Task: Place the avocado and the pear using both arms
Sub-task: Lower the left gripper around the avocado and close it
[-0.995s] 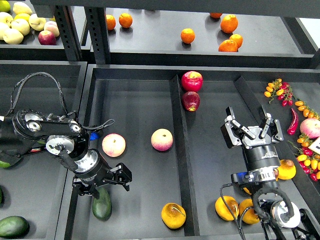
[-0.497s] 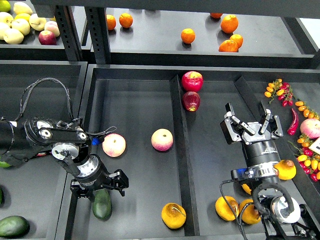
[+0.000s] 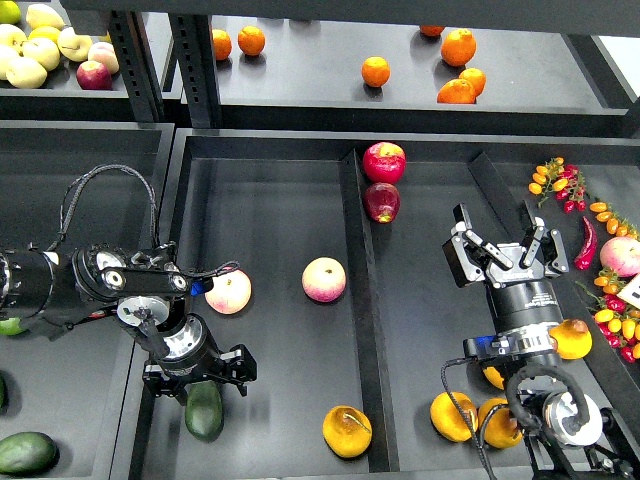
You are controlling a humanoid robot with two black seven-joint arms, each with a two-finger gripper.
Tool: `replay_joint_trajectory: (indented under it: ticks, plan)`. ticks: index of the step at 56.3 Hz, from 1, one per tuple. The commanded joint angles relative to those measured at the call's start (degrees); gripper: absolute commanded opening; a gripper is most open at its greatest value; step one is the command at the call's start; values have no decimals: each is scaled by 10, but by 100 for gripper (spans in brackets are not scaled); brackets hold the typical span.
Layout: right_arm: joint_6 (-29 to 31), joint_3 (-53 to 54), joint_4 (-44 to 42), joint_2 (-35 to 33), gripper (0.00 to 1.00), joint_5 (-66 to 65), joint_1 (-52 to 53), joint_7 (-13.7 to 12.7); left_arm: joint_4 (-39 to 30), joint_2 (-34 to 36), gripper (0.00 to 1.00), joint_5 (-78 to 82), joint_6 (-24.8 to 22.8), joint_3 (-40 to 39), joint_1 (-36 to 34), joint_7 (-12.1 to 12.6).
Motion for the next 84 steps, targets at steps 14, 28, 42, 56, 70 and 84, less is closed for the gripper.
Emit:
replay_joint_trajectory:
  ticks: [14,28,42,56,70,84]
  plan:
    - [0,1,0,0,100,0,0,0,36,-15,99,-1,0,1,35,0]
    - [0,1,-1,0,100,0,-1,0,54,-22,99,-1,0,1,46,0]
    - [0,1,-1,0,100,0,-1,0,72,-27,99,-1,0,-1,58,0]
    - [0,1,-1,0,100,0,-1,0,83,-29,98,-1,0,-4,71,0]
    - [0,1,-2,0,100,0,-1,0,92,-31,90,-3,0,-5,75,0]
    - [0,1,-2,0,100,0,-1,0,102,-31,81,-3,0,-5,75,0]
